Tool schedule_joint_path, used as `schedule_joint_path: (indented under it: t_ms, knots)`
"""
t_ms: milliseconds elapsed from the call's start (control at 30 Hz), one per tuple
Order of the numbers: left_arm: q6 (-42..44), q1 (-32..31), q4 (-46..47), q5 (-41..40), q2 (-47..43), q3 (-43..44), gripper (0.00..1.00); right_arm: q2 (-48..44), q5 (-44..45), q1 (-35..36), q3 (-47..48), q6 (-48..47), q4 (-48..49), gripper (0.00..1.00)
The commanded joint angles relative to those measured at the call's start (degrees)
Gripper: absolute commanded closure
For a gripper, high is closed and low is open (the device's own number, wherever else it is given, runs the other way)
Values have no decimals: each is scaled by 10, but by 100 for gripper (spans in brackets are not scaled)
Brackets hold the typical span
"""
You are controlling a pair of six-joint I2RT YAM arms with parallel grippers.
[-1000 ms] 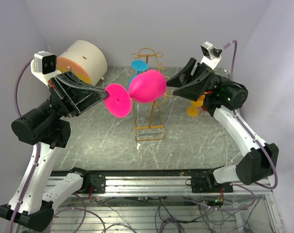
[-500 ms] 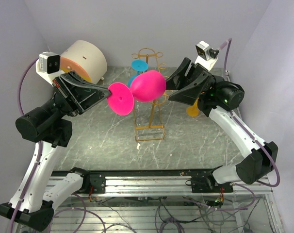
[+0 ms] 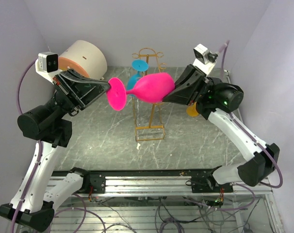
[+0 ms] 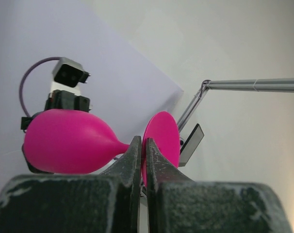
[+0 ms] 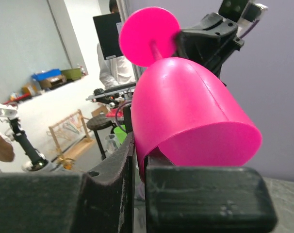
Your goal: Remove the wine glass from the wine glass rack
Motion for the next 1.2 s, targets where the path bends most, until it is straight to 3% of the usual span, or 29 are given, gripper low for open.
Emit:
schedule_joint_path:
  t_ms: [0,133,267,400,533,700,833,1000,1167]
  knots:
    - [57,-5,-56,27,-20,-5,85,-37,12,-1,-10,-90,-98,100]
    - [161,-5,-203,1,-51,2,67,-100,23,-1,-10,-236,-266,100]
    - [277,-5,-397,-81,-85,14,57,-168,100,-1,25,-432,-552,100]
    - [349,-5,-525,-158,-107,15,55,-224,226,-2,71,-561,-740,100]
    - [414,-5,-634,-238,-116,31,55,-249,447,-1,117,-647,-915,100]
    - [474,-5,-727,-312,-108,45,56,-224,849,-1,170,-673,-1117,100]
    - [507,-5,-753,-334,-104,40,57,-171,1062,-2,206,-651,-1255,100]
    - [541,-5,-786,-372,-92,40,58,-151,1176,-2,187,-585,-1367,100]
    - [571,-5,-813,-395,-80,36,59,-132,1171,-42,171,-573,-1420,100]
